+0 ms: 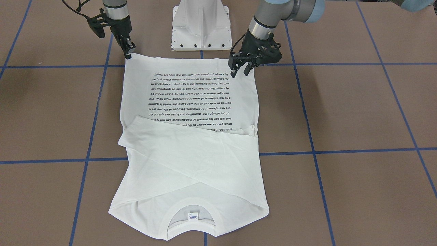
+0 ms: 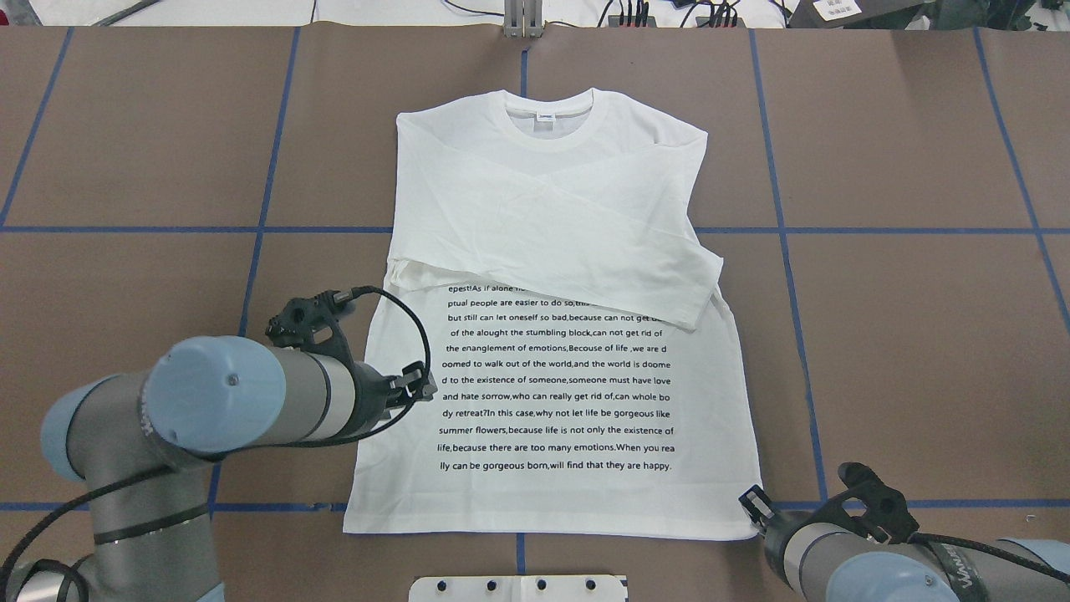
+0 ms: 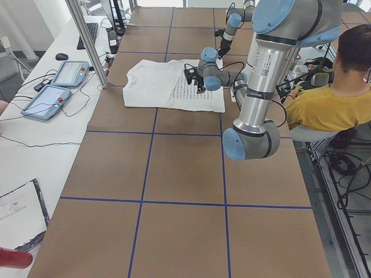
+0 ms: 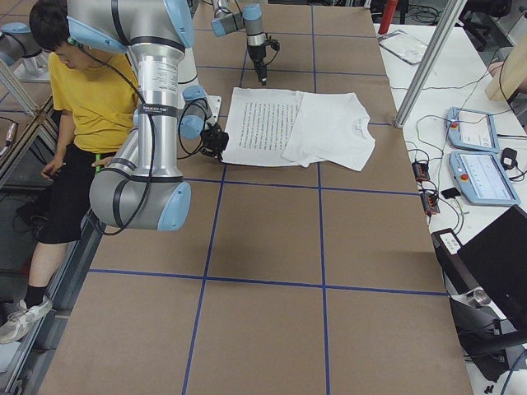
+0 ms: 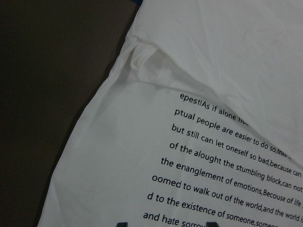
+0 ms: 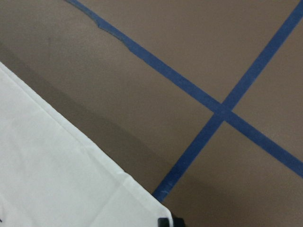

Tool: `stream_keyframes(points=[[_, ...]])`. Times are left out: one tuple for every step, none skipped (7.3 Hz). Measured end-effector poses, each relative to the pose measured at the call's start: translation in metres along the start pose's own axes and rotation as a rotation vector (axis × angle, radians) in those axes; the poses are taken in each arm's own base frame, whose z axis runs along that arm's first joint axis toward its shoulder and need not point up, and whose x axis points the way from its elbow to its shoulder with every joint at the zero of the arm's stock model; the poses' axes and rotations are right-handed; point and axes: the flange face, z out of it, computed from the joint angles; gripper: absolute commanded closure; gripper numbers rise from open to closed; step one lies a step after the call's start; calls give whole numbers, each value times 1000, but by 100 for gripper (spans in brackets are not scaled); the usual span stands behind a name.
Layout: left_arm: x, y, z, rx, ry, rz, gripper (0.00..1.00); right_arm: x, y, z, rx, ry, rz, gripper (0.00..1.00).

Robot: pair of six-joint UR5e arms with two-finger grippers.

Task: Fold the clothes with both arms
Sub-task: 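Grasp the two hem corners with the left and right grippers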

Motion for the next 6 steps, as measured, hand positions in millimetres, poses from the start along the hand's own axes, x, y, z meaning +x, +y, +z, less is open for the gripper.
stream_keyframes(points=[[-23, 15, 9, -2, -51, -6, 37, 0, 0, -1, -1, -1, 0, 100], [-50, 25, 15, -7, -99, -18, 37, -1, 1, -2, -4, -2, 1, 100], [-65, 32, 19, -16, -126, -35, 37, -1, 1, -3, -5, -3, 0, 100], [-71, 36, 20, -23, -137, -55, 38, -1, 1, -3, -6, -3, 0, 100], [-73, 41, 21, -30, -142, -79, 38, -1, 1, -3, -5, -4, 0, 100], [-75, 45, 23, -37, -146, -92, 38, -1, 1, -2, -5, -4, 0, 100]])
